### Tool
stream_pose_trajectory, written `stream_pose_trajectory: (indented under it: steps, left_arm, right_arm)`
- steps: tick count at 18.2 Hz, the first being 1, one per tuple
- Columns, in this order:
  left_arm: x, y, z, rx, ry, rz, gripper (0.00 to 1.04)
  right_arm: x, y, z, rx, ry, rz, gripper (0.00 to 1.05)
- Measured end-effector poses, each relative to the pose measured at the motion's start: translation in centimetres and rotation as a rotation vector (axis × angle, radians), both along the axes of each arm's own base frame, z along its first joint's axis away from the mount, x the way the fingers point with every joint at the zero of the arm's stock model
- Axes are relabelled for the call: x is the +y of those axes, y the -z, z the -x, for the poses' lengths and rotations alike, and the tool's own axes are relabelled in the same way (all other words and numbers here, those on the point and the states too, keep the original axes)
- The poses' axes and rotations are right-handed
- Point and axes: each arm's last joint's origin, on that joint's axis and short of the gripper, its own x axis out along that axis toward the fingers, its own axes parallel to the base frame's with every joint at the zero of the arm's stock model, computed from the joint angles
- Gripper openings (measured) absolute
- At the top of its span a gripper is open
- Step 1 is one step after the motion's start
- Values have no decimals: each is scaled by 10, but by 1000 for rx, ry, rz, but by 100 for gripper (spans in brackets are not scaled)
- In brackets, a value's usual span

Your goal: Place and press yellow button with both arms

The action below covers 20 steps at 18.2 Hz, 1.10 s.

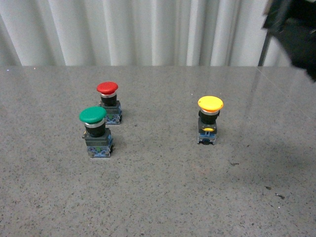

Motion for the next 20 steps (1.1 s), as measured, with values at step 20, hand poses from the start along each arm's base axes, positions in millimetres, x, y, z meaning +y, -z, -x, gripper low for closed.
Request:
stream_pose_trajectory:
  steps: [20]
  left_arm:
    - [0, 0, 0, 0, 0, 0, 98]
  right_arm:
    - [-102, 49, 132, -63, 274, 232, 2]
